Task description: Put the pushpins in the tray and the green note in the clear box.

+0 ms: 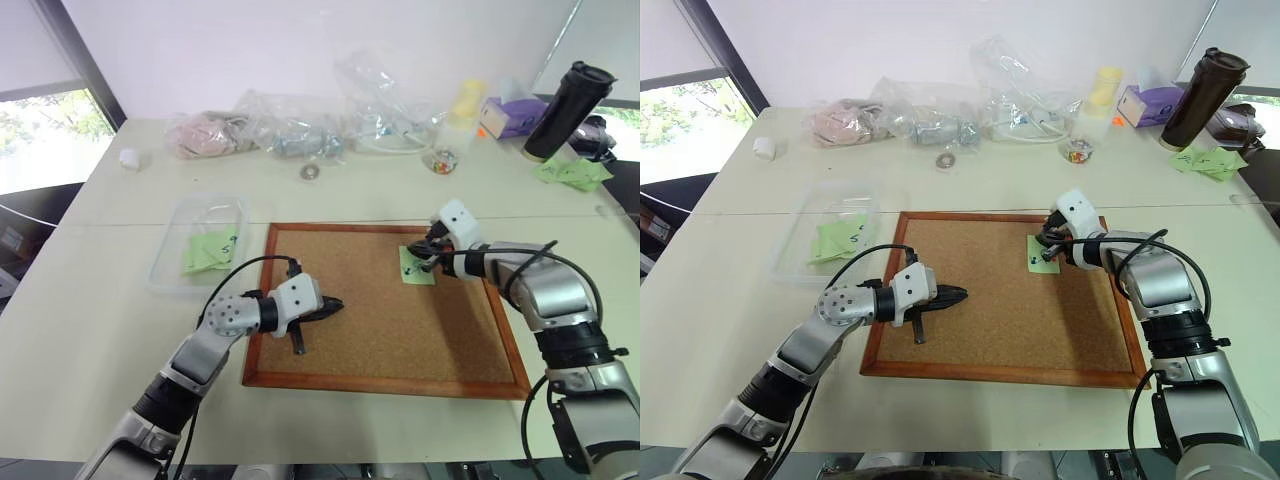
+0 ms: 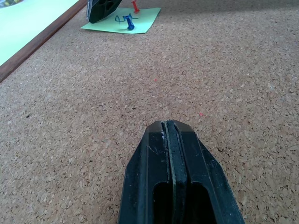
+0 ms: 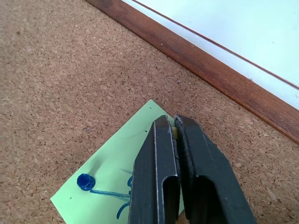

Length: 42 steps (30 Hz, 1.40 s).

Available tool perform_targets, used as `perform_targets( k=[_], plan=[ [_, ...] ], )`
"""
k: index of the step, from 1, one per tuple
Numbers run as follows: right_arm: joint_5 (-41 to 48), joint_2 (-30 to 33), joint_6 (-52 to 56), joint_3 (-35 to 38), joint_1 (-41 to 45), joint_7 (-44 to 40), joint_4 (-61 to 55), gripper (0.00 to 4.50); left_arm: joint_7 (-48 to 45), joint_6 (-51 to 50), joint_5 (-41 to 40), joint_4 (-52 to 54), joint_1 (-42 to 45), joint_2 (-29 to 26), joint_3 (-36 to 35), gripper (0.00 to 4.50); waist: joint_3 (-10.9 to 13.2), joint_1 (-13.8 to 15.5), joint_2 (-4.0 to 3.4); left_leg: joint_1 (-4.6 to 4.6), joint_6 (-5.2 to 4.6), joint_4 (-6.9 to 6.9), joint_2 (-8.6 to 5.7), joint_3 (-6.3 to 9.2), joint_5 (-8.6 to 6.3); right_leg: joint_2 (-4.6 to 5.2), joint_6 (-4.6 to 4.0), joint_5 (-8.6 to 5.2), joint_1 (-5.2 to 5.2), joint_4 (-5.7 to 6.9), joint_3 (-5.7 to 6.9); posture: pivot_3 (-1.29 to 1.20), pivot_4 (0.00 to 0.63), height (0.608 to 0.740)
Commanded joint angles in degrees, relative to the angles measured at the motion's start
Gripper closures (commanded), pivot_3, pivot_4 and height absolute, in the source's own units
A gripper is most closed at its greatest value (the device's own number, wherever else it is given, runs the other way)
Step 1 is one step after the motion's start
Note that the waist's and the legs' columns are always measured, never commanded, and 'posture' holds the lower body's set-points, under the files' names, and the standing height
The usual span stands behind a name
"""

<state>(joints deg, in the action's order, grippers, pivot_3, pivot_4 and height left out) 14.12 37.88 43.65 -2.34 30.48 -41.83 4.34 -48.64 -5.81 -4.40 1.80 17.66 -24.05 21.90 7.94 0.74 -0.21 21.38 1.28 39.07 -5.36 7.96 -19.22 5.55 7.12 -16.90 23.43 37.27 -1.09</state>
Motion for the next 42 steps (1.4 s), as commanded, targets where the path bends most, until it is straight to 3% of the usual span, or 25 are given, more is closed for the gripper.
perform_targets(
  k=[1,11,21,32,41,42],
  plan=[
    [3.5,2.0,3.0,7.1,1.4,1.1,-7.7,4.45,0.0,-1.5,2.0,-2.3,-0.9,-0.5,0.7,4.5,0.0,0.0,-0.01,-0.01,0.0,0.0,0.0,0.0,0.0,0.0,0.0,0.0,0.0,0.0,0.0,0.0,0.15,0.74],
    [5.9,4.4,7.7,13.1,-1.1,3.8,-12.9,4.45,-0.9,-1.4,2.3,-3.0,-0.6,-0.3,1.2,4.5,0.0,0.1,0.01,-0.03,0.0,-0.03,0.01,0.0,0.0,0.0,0.0,0.0,-0.03,0.0,-0.01,0.0,0.15,0.74],
    [5.4,11.7,5.5,28.1,-16.1,4.8,-7.5,4.45,-1.3,-1.1,2.6,-3.3,-0.6,-0.2,1.1,4.5,-0.1,0.1,-0.02,-0.06,-0.01,-0.03,0.0,0.0,0.0,0.0,0.0,0.0,-0.09,-0.02,-0.01,0.0,0.15,0.74],
    [6.8,8.9,2.4,29.0,-22.2,5.1,-3.4,4.45,-2.1,-0.3,2.8,-4.0,-0.5,-0.1,1.3,4.5,-0.3,0.0,-0.43,-0.13,-0.01,-0.03,0.0,-0.07,0.0,-0.01,0.0,0.0,-0.14,0.0,-0.09,0.0,0.15,0.74],
    [6.8,8.1,1.1,28.1,-23.7,5.4,-3.4,0.03,-2.3,0.1,2.9,-4.0,-0.7,-0.3,1.0,4.5,-0.4,0.0,-0.57,-0.14,-0.01,-0.03,0.0,-0.07,0.0,-0.01,0.0,0.0,-0.14,-0.01,-0.1,0.0,0.15,0.74],
    [7.1,8.3,1.2,28.4,-23.6,5.4,-3.7,0.03,-2.3,0.1,2.9,-4.0,-0.7,-0.3,1.0,4.5,-0.4,0.0,-0.57,-0.14,-0.01,-0.03,0.0,-0.08,0.0,-0.01,0.0,0.0,-0.14,-0.01,-0.1,0.0,0.15,0.74]
  ],
)
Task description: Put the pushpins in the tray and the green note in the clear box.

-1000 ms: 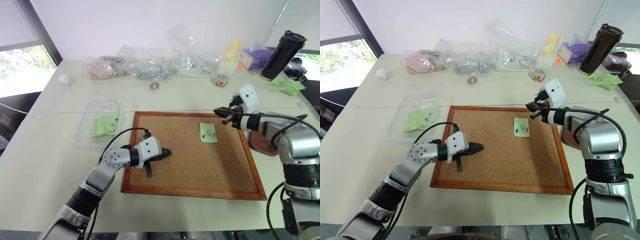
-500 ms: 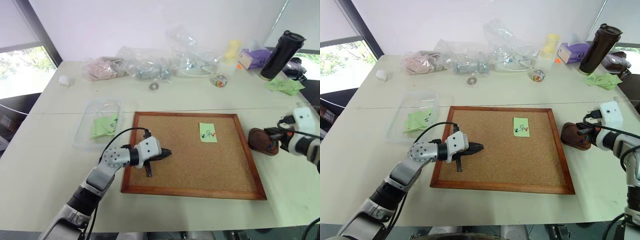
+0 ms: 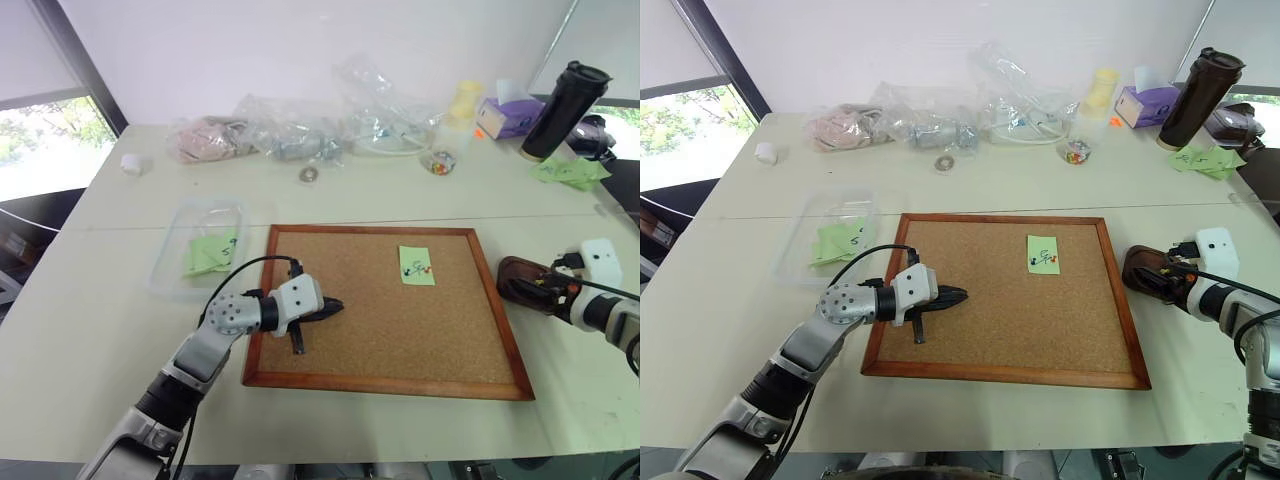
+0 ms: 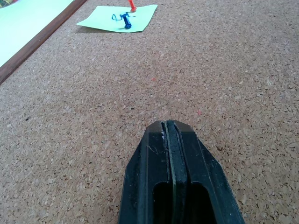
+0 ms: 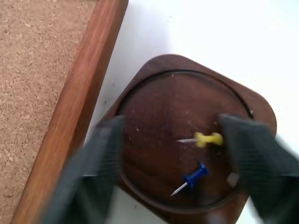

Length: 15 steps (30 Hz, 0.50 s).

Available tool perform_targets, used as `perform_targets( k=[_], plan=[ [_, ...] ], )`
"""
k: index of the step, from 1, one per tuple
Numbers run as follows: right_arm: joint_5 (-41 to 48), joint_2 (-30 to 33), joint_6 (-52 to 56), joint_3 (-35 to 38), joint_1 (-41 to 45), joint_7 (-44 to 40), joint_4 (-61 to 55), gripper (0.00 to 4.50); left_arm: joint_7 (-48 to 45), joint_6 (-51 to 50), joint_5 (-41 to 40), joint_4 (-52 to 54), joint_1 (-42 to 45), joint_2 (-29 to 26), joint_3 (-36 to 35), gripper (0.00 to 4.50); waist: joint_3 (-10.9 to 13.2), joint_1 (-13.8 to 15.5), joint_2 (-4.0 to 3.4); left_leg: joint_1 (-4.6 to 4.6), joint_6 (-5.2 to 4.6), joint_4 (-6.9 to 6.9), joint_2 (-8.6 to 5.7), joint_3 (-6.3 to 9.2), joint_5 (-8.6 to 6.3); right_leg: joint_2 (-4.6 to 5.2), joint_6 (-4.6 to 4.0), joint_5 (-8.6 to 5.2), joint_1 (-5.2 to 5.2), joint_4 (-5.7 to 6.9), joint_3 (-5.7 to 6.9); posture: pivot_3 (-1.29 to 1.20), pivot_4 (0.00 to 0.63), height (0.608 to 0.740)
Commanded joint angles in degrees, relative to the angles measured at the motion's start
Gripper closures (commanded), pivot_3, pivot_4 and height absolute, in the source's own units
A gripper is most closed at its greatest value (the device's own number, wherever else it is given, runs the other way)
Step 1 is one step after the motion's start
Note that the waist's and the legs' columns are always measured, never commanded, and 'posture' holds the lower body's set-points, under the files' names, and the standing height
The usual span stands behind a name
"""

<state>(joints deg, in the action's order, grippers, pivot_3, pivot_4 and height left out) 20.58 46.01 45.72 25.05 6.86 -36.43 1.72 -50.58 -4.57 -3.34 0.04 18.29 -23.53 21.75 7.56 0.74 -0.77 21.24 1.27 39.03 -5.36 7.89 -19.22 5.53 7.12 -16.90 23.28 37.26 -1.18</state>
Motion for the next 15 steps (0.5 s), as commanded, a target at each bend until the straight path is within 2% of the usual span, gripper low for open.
perform_targets(
  k=[1,10,13,15],
  plan=[
    [1.2,0.5,-0.5,1.5,0.2,-0.2,-1.9,0.03,-0.3,-1.2,1.8,-2.2,-1.4,-0.8,1.1,4.5,0.0,0.0,0.0,0.0,0.0,0.0,0.0,0.0,0.0,0.0,0.0,0.0,0.0,0.0,0.0,0.0,0.15,0.74],
    [7.1,3.0,3.2,3.0,2.7,-2.8,-11.3,0.03,-0.4,-1.3,1.9,-2.4,-1.0,-0.6,1.0,4.5,0.0,0.0,-0.02,0.0,0.0,0.0,0.0,0.0,0.0,0.0,0.0,0.0,0.0,-0.01,-0.01,0.0,0.15,0.74],
    [11.3,2.7,5.0,1.2,3.3,-5.0,-16.9,0.03,-0.4,-1.2,1.9,-2.6,-0.8,-0.4,1.1,4.5,0.0,0.0,-0.01,0.0,0.0,-0.01,0.01,0.0,0.0,0.0,0.0,0.0,0.0,-0.01,0.0,0.0,0.15,0.74],
    [12.1,2.0,5.1,-2.8,3.7,-5.4,-20.7,0.03,-0.3,-1.3,1.9,-2.8,-0.7,-0.3,1.1,4.5,0.0,0.0,0.01,0.0,-0.01,-0.01,0.01,0.02,0.0,0.0,0.0,0.0,0.0,-0.01,0.0,0.0,0.15,0.74]
  ],
)
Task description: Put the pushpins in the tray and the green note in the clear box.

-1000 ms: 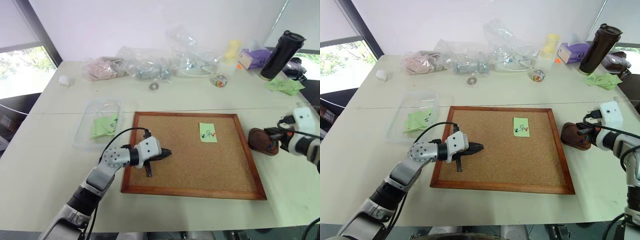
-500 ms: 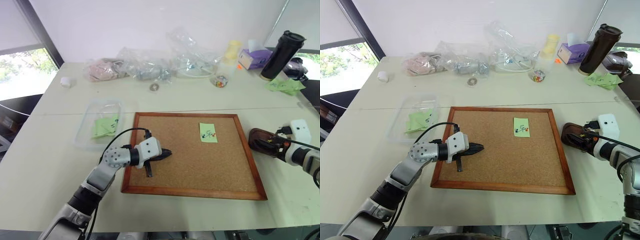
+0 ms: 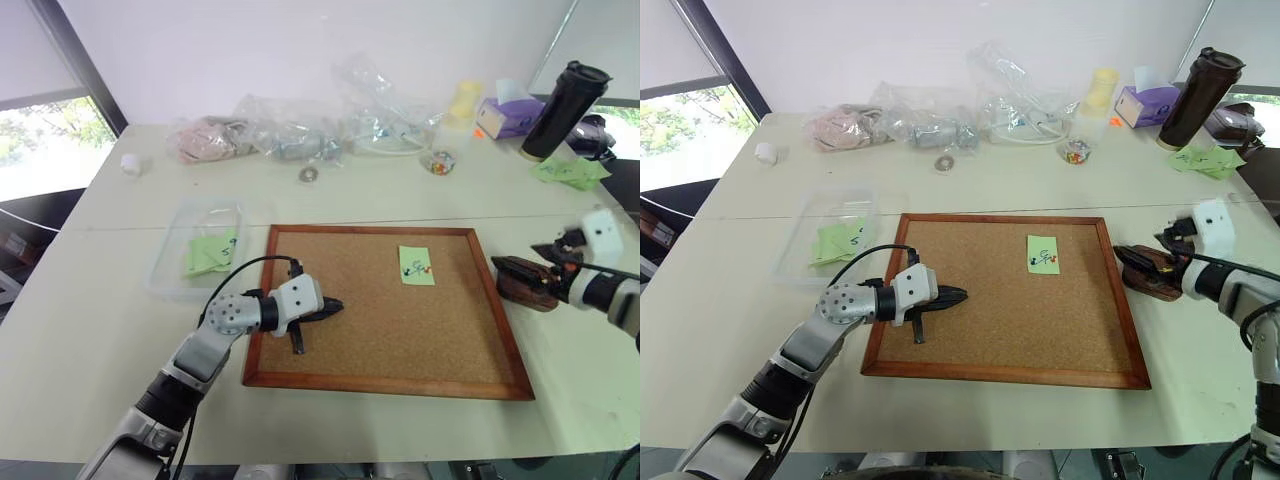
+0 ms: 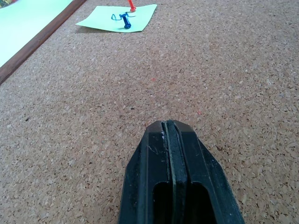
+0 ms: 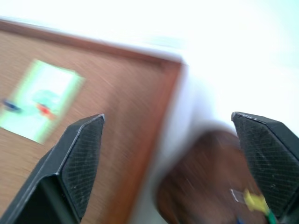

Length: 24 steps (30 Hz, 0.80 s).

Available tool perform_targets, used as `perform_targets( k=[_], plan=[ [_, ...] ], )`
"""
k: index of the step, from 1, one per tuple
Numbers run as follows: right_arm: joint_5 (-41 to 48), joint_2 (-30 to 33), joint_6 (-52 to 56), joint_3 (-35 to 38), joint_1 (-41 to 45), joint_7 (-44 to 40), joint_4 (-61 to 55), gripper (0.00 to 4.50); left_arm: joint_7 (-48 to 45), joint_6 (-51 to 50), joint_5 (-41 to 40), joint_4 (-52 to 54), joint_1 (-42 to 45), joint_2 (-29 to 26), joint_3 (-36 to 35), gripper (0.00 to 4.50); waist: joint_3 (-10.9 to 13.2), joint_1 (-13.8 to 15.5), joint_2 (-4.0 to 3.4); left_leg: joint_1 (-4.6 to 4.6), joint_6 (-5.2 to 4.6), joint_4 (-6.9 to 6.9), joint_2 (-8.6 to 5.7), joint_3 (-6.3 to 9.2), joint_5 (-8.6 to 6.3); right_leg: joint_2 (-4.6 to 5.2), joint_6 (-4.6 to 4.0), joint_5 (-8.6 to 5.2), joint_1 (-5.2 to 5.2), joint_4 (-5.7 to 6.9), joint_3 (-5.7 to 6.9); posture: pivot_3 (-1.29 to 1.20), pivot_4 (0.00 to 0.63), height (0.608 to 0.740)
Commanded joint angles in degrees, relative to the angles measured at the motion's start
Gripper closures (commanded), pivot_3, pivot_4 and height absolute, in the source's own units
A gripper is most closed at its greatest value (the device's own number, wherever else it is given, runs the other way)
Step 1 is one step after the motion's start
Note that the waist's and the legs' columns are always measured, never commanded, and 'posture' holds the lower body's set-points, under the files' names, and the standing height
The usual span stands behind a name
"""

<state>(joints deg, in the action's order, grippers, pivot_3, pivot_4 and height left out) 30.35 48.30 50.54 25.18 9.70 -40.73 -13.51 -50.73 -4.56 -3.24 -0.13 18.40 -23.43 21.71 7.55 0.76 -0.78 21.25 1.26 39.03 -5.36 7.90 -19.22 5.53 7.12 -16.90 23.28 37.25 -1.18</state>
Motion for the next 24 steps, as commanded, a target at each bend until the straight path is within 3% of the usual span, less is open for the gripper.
perform_targets(
  k=[1,11,21,24],
  plan=[
    [2.0,-0.7,0.0,-4.8,1.2,-0.8,-6.4,0.03,-0.2,-1.3,1.8,-2.7,-0.7,-0.3,1.1,4.5,0.0,0.0,0.05,0.0,0.0,0.0,0.0,0.0,0.0,0.0,0.0,0.0,-0.01,0.0,0.0,0.0,0.15,0.74],
    [-5.5,-5.5,-7.8,-16.8,5.4,1.9,1.6,0.03,0.0,-1.3,2.0,-2.3,-0.6,-0.5,0.9,4.5,0.0,0.0,0.1,-0.01,0.0,0.02,-0.01,0.02,0.0,0.01,0.0,0.0,-0.03,-0.02,0.03,0.0,0.15,0.74],
    [-8.9,-7.6,-12.3,-20.2,6.4,1.0,7.8,0.03,0.5,-2.2,1.9,-1.0,-1.3,-0.7,0.6,4.5,0.0,-0.1,0.1,0.0,0.0,0.01,-0.01,0.03,0.0,0.0,0.0,0.0,0.0,-0.01,0.03,0.0,0.15,0.74],
    [-10.0,-8.1,-13.7,-20.6,6.2,1.0,9.5,1.35,0.6,-2.4,1.8,-0.6,-1.5,-0.9,0.6,4.5,0.0,0.0,0.1,0.0,0.0,0.01,-0.01,0.03,0.0,0.0,0.0,0.0,0.0,-0.01,0.03,0.0,0.15,0.74]
  ],
)
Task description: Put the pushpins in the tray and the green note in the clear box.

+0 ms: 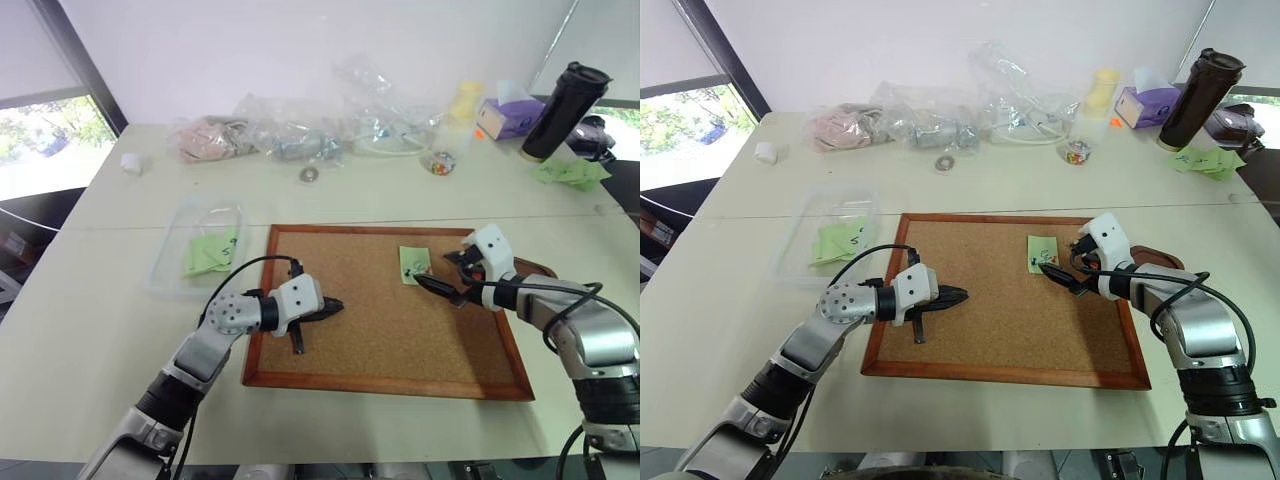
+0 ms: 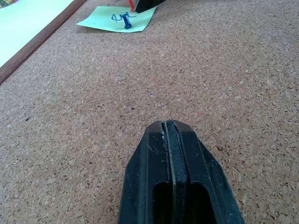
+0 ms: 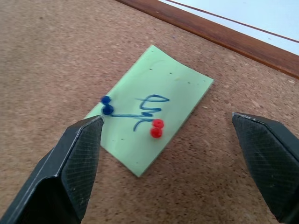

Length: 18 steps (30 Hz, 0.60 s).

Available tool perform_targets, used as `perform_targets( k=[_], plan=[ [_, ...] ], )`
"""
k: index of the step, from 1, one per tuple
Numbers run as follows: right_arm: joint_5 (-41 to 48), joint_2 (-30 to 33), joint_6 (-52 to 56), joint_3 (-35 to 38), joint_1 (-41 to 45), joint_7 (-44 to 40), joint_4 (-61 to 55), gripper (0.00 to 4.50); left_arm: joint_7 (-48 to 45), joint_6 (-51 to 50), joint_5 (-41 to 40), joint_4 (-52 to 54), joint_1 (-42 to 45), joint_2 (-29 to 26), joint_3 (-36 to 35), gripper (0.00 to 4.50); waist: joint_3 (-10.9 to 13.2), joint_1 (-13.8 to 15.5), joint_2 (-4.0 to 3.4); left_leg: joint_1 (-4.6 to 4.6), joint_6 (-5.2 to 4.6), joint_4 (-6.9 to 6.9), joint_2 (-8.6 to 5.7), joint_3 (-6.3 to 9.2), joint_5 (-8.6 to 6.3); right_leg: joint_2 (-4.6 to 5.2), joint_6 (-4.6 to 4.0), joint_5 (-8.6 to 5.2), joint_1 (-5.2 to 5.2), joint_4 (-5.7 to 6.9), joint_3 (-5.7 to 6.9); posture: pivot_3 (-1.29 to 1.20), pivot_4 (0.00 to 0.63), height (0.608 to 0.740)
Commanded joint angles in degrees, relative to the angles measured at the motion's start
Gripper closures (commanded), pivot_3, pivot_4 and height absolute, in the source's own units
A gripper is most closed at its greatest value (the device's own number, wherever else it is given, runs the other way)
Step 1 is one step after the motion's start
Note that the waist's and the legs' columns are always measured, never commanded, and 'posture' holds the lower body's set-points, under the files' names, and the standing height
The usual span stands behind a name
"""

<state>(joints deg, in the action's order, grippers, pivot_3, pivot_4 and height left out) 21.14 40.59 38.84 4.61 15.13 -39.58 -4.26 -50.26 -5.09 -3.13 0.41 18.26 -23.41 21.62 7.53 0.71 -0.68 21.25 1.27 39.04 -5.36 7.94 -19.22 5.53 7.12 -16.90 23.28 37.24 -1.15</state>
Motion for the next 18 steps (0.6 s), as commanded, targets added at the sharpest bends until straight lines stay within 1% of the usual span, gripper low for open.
perform_targets(
  k=[1,2,4,5,6,7,10,18],
  plan=[
    [-1.1,-0.5,-2.3,0.0,0.8,-0.2,0.4,1.94,0.1,-2.0,1.7,-1.0,-1.4,-0.9,0.6,4.5,0.0,0.0,0.0,0.0,0.0,0.0,0.0,0.0,0.0,0.0,0.0,0.0,0.0,0.0,0.0,0.0,0.15,0.74],
    [-1.2,-0.6,-2.6,0.0,0.8,-0.3,0.5,2.31,0.2,-2.0,1.7,-0.9,-1.4,-1.0,0.6,4.5,0.0,0.0,0.0,0.0,0.0,0.0,0.0,0.0,0.0,0.0,0.0,0.0,0.01,0.0,0.0,0.0,0.15,0.74],
    [-1.2,-0.9,-2.5,-0.1,0.7,-0.3,0.4,3.35,0.2,-2.2,1.7,-0.7,-1.5,-1.0,0.6,4.5,0.0,0.0,0.0,0.0,0.0,0.0,0.0,0.0,0.0,0.0,0.0,0.0,0.01,0.0,0.0,0.0,0.15,0.74],
    [-1.3,-1.2,-2.5,-0.3,0.7,-0.2,0.3,3.97,0.2,-2.3,1.6,-0.6,-1.5,-1.0,0.7,4.5,0.0,0.0,0.0,0.0,0.0,0.0,0.0,0.0,0.0,0.0,0.0,0.0,0.01,0.0,0.0,0.0,0.15,0.74],
    [-1.3,-1.3,-2.1,-0.4,0.6,-0.1,0.1,4.38,0.3,-2.4,1.6,-0.5,-1.5,-1.0,0.7,4.5,0.0,0.0,0.0,0.0,0.0,0.0,0.0,0.0,0.0,0.0,0.0,0.0,0.0,0.0,0.0,0.0,0.15,0.74],
    [-1.3,-1.2,-2.0,-0.5,0.5,-0.1,-0.4,4.45,0.3,-2.4,1.6,-0.5,-1.5,-1.0,0.7,4.5,0.0,0.0,0.0,0.0,0.0,0.0,0.0,0.0,0.0,0.0,0.0,0.0,0.0,0.0,0.0,0.0,0.15,0.74],
    [-0.9,-0.8,-1.4,0.0,0.0,-0.2,-1.7,4.45,0.3,-2.5,1.6,-0.3,-1.6,-1.0,0.7,4.5,0.0,0.0,0.0,0.0,0.0,0.0,0.0,0.0,0.0,0.0,0.0,0.0,0.0,0.0,0.0,0.0,0.15,0.74],
    [2.3,1.0,1.8,5.7,-0.7,0.2,-7.8,4.45,0.2,-2.8,1.6,-0.3,-1.7,-0.9,0.9,4.5,0.0,0.0,-0.01,0.06,0.0,-0.02,0.01,0.0,0.0,0.0,0.0,0.0,0.08,0.0,-0.01,0.0,0.15,0.74]
  ],
)
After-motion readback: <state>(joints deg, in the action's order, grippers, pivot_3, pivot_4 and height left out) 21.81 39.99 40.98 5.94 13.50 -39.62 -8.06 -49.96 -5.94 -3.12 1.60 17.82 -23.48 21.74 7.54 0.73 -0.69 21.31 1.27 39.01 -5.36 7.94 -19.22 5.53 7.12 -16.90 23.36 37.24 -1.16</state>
